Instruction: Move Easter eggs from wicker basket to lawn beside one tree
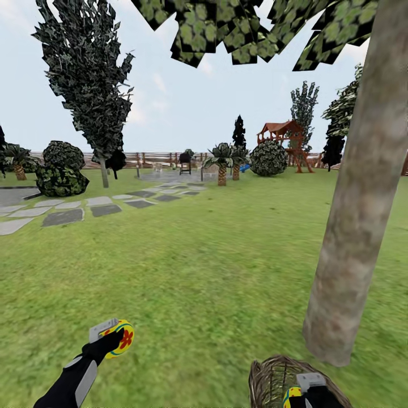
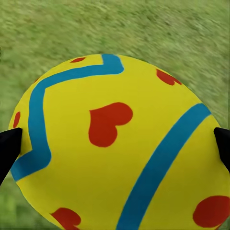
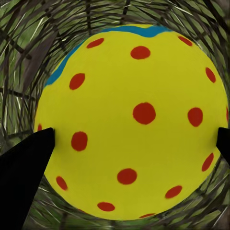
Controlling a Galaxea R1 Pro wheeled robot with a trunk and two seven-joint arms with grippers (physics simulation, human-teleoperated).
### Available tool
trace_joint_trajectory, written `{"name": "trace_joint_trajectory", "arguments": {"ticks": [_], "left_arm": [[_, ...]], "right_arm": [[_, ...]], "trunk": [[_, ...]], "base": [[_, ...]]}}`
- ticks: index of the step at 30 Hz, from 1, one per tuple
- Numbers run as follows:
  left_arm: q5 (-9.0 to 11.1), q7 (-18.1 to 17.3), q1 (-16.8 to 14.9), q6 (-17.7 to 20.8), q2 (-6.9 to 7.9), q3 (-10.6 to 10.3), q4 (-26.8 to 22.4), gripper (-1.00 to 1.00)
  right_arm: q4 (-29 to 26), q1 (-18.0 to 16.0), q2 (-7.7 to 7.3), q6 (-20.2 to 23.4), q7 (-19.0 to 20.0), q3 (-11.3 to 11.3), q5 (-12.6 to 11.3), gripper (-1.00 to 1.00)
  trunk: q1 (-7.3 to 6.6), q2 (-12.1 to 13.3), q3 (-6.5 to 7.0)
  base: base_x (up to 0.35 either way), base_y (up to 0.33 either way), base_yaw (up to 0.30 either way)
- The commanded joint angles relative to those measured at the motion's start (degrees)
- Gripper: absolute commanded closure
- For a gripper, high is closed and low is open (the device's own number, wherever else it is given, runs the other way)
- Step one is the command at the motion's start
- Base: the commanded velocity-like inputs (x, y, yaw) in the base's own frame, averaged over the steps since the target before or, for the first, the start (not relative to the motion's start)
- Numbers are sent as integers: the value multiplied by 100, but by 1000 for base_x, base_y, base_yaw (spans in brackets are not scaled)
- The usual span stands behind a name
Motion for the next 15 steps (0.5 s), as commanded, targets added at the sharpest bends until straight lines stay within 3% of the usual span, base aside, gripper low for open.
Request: {"name": "trace_joint_trajectory", "arguments": {"ticks": [1,6,15], "left_arm": [[57,-41,-1,25,-2,23,-5,100],[56,-41,1,28,-2,23,-5,100],[47,-41,-1,22,-47,19,-4,100]], "right_arm": [[-10,-1,-2,34,-9,13,15,100],[-10,-1,-1,34,-9,13,15,100],[-10,-1,4,34,-9,13,-8,100]], "trunk": [[-24,38,12],[-134,239,102],[-331,600,263]], "base": [[-13,-9,0],[-10,-1,0],[-231,-40,0]]}}
